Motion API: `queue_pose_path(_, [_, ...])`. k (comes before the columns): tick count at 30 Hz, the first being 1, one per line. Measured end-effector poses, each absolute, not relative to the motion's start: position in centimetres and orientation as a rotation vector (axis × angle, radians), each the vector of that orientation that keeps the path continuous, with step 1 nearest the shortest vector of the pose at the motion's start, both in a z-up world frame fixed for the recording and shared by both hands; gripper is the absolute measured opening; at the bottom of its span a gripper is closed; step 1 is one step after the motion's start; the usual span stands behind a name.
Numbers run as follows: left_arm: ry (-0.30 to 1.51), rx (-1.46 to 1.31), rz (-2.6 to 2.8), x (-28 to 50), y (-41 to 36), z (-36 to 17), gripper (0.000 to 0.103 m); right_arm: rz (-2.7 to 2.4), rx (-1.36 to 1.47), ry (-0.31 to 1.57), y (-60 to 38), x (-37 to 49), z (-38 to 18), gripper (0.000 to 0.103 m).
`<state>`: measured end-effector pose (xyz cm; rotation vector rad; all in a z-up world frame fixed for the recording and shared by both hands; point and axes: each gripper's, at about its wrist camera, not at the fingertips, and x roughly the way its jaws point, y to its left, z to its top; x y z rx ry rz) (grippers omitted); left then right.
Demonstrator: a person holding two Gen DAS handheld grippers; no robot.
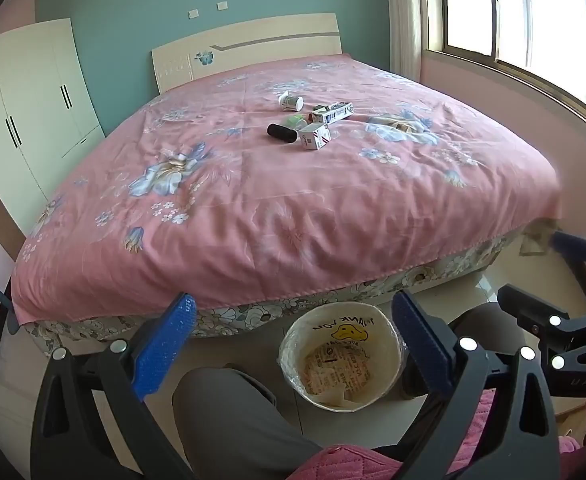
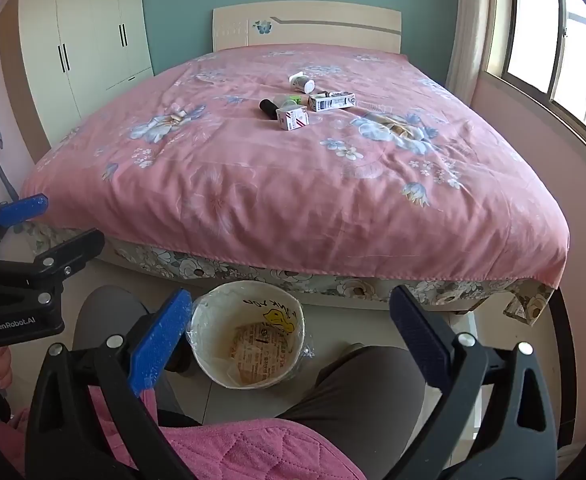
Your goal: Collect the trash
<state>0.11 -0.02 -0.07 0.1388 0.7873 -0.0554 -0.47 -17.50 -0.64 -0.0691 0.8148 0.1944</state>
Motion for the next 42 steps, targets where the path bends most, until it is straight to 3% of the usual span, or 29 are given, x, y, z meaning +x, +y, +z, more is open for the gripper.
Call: queue_pose_path(42, [0.765,0.146,-0.055,-0.17,-0.38,0.54,0.1,0.177,-0.086,0.808,-17.47,-0.62,-0.27,0.097])
